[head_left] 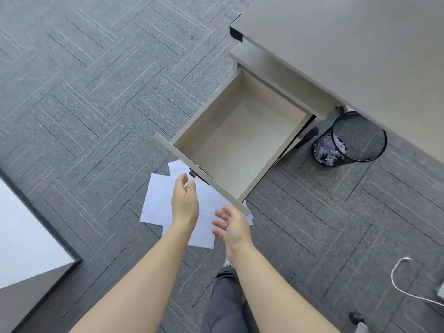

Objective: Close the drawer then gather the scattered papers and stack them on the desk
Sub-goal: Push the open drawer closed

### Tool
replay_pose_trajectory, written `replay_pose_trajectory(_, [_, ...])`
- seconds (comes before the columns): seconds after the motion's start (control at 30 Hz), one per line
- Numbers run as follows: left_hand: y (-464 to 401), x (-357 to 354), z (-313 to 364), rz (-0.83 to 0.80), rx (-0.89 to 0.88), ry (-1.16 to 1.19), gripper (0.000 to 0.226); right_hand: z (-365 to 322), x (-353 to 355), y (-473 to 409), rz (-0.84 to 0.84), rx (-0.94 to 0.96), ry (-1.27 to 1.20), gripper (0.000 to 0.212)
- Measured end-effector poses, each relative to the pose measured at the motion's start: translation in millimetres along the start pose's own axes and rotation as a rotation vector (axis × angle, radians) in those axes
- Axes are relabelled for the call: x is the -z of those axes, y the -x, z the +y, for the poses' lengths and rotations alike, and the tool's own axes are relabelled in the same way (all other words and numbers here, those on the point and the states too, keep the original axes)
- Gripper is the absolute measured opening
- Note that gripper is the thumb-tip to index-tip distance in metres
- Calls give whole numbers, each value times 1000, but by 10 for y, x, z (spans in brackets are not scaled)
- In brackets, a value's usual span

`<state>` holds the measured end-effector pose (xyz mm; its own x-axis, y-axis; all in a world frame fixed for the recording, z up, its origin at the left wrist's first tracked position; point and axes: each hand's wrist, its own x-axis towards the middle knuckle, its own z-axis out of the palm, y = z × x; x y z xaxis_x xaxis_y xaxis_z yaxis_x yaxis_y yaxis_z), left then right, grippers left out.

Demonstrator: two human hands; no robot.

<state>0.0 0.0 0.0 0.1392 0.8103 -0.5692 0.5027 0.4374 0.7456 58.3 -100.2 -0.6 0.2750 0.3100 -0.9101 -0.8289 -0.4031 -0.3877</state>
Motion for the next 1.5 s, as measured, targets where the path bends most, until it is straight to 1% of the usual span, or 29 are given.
replay_pose_trajectory(0.2, [-249, -61, -171, -44, 130, 48, 50, 35, -77, -188, -1, -63, -58, 25])
replay_pose_trajectory(0.33, [-372, -116, -198, -68, 146, 121, 51, 12, -115, -281, 14, -92, -97, 28])
replay_pose_trajectory(0.53, [-476, -193, -142, -40, 188, 210, 52, 11, -136, -357, 39, -98, -124, 28])
replay_pose_trajectory(0.7, [-531, -273, -52, -59, 185, 229, 50, -87, -116, -410, 65, -69, -126, 30])
replay_pose_trajectory(0.8, [-544, -361, 74, -71, 174, 246, 44, -191, -84, -454, 76, -56, -120, 29])
replay_pose_trajectory(0.9, [-591, -469, 168, -83, 168, 264, 48, -333, -36, -503, 86, -39, -127, 31])
replay_pose_trajectory(1.03, [-670, -604, 284, -76, 174, 285, 57, -530, 30, -559, 88, -27, -135, 27])
replay_pose_trajectory(1.3, [-846, -892, 481, -75, 184, 279, 64, -900, 189, -690, 75, -8, -80, 25])
replay_pose_trajectory(1.5, [-974, -1201, 653, -57, 155, 335, 63, -1208, 347, -851, 80, 12, -57, 36])
